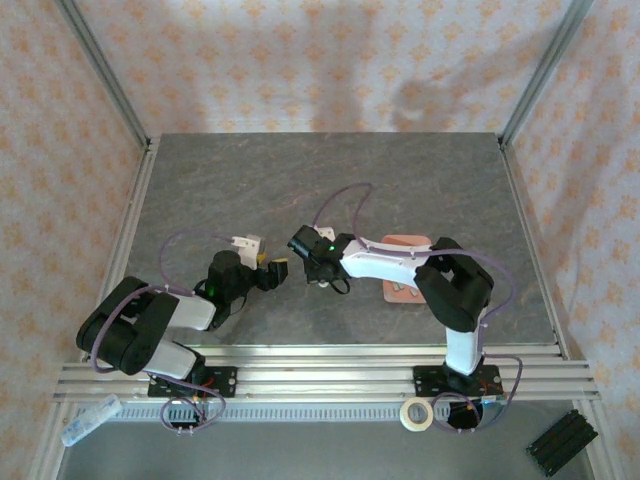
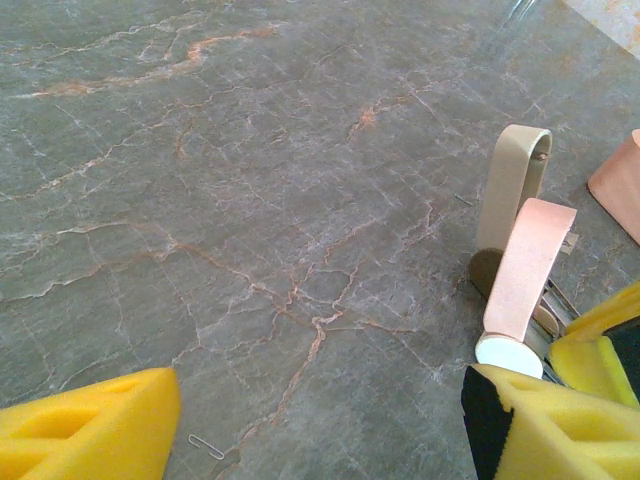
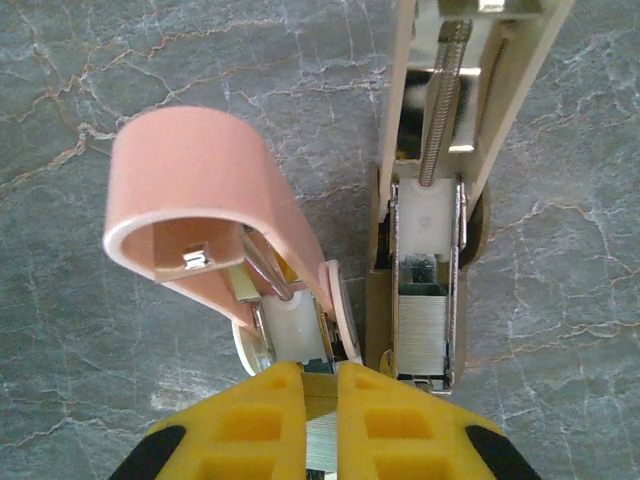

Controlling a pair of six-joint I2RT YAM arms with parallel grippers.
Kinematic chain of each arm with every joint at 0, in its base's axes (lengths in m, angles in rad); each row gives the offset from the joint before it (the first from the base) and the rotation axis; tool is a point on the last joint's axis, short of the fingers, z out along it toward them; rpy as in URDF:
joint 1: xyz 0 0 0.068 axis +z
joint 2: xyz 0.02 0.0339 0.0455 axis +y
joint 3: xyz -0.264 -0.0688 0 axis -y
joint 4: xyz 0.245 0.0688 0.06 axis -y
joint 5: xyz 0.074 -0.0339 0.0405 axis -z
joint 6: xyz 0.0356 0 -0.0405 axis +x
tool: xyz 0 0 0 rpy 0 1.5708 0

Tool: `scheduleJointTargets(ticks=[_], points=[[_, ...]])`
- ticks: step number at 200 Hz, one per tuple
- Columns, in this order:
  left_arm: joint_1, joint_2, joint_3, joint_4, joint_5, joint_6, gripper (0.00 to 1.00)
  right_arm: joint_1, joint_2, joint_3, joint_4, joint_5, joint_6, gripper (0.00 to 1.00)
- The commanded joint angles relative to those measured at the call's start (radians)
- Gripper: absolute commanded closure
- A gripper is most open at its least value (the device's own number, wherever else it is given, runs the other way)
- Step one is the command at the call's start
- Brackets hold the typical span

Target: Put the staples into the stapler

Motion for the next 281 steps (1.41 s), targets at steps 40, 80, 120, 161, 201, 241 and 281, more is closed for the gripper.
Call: scheduleJointTargets(ticks=[40,80,120,161,201,241,281], points=[[-0.008,0.003,0.016,0.027,0.007,0.022,0.25,0.032,-0.033,-0.005,-0.007,0.012,-0.008,0.89],[-0.008,0.004,0.019,0.028,0.009,0.021,0.25,0.032,-0.064,-0.021,0.022,0.026,0.008,0.89],[-0.008,0.004,0.022,0.027,0.010,0.021,0.25,0.030,-0.023,0.019,-0.038,0.060,0.045,0.89],[-0.008,0.004,0.022,0.025,0.009,0.025,0.25,0.030,0.006,0.029,-0.043,0.047,0.085,0.89],[-0.008,0.003,0.024,0.024,0.010,0.026,0.25,0.029,0.003,0.025,-0.026,0.033,0.110,0.90],[-0.009,0.001,0.022,0.023,0.011,0.026,0.25,0.022,-0.008,0.011,-0.011,0.026,0.176,0.90],[-0.009,-0.001,0.022,0.018,0.010,0.029,0.25,0.021,-0.013,0.005,-0.003,0.026,0.204,0.89]])
